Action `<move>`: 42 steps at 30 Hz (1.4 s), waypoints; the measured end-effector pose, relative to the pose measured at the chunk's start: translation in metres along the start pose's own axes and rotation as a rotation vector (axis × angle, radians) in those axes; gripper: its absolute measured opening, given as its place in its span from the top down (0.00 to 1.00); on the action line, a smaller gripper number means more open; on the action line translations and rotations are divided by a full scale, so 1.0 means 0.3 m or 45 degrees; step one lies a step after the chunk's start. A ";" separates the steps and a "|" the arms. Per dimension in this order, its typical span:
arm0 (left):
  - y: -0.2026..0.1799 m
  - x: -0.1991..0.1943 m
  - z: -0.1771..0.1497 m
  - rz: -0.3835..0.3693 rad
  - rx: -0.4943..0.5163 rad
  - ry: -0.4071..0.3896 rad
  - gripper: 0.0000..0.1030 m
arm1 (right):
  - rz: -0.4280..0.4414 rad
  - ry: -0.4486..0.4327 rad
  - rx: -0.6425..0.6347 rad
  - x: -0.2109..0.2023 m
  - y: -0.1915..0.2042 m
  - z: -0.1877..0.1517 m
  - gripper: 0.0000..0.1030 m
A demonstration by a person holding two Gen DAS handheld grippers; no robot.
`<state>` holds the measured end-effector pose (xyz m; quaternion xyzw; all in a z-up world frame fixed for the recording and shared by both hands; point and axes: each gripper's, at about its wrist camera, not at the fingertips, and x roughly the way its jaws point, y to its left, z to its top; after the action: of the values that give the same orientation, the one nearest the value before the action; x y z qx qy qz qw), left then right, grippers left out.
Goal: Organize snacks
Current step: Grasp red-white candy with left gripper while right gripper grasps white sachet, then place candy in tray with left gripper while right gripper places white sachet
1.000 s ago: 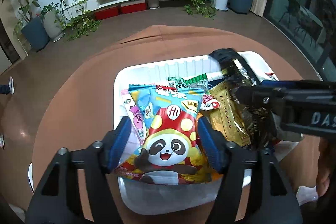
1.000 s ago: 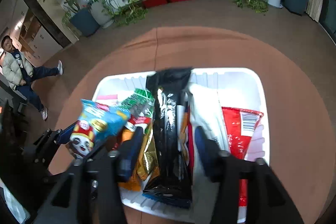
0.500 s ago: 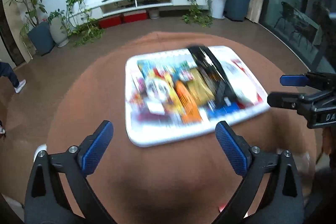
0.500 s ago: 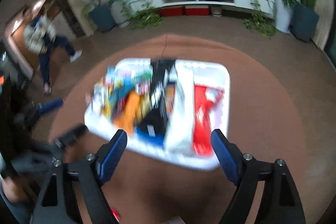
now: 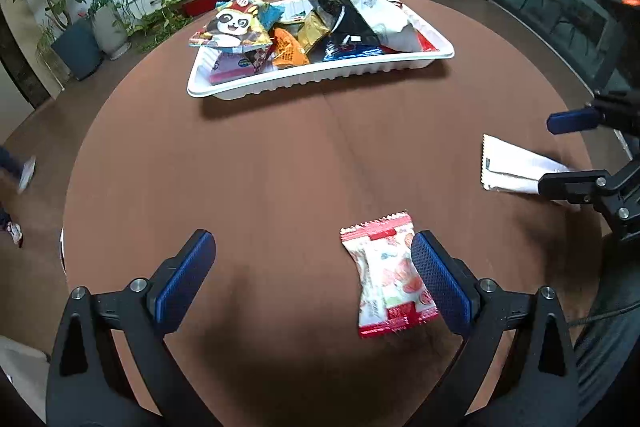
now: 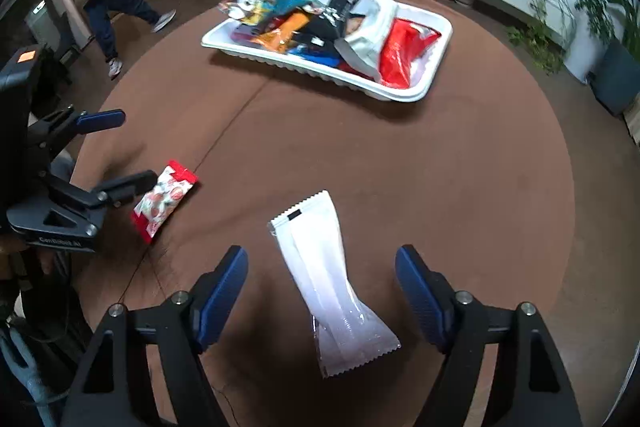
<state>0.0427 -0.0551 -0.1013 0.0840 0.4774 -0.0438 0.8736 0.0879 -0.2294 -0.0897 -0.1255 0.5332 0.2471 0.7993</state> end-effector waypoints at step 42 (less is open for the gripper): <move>-0.035 0.011 0.042 -0.116 0.139 0.073 0.73 | 0.055 0.112 0.072 0.007 0.119 -0.017 0.78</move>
<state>0.0533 -0.0679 -0.0986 0.1109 0.5024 -0.1073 0.8508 0.0655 -0.2010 -0.0913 -0.1021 0.5770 0.2433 0.7729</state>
